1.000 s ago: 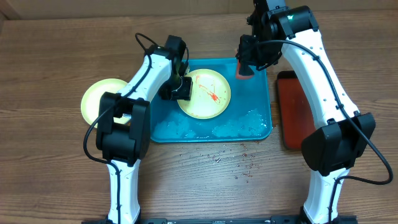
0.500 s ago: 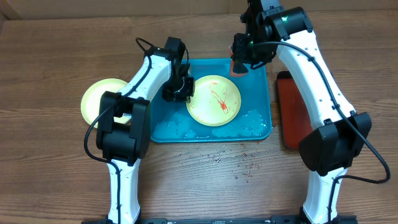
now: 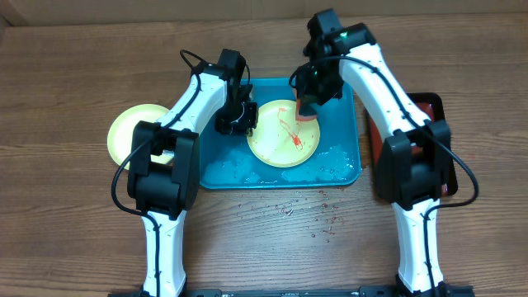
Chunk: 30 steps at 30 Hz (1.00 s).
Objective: Clean dirty plates on tray and stack at the side
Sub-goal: 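Scrub the second yellow plate with the sponge while left gripper holds it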
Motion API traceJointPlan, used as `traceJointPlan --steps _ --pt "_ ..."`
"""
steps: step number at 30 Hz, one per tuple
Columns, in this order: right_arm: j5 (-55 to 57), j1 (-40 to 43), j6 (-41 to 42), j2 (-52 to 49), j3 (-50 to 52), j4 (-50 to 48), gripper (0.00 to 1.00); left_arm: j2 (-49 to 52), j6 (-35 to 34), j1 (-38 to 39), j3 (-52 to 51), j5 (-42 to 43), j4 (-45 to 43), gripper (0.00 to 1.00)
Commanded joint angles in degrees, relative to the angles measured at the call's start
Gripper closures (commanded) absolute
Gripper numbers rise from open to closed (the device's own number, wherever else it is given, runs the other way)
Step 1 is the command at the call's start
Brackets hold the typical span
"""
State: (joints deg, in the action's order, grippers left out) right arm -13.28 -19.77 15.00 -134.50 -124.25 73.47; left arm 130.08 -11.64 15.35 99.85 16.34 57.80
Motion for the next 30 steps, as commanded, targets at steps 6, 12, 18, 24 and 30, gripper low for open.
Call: traceJointPlan --steps 6,12,18,24,30 --pt "-0.9 -2.3 0.2 -1.9 2.7 -0.3 0.96 2.8 1.4 -0.1 -2.0 -0.7 -0.6 0.96" --pt "-0.7 -2.4 0.2 -1.9 10.7 -5.6 0.96 2.8 2.9 -1.2 -2.0 5.4 -0.6 0.96" --pt "2.8 -1.7 2.0 -1.9 15.8 -9.2 0.96 2.8 3.8 -3.1 -2.0 7.4 0.6 0.96" --pt "2.8 -0.4 2.0 -1.9 15.9 -8.7 0.96 2.8 4.7 -3.8 -2.0 7.6 1.3 0.96" --pt "-2.0 2.3 1.7 -1.9 12.9 -3.8 0.96 2.8 4.8 -3.8 -2.0 7.6 1.0 0.96"
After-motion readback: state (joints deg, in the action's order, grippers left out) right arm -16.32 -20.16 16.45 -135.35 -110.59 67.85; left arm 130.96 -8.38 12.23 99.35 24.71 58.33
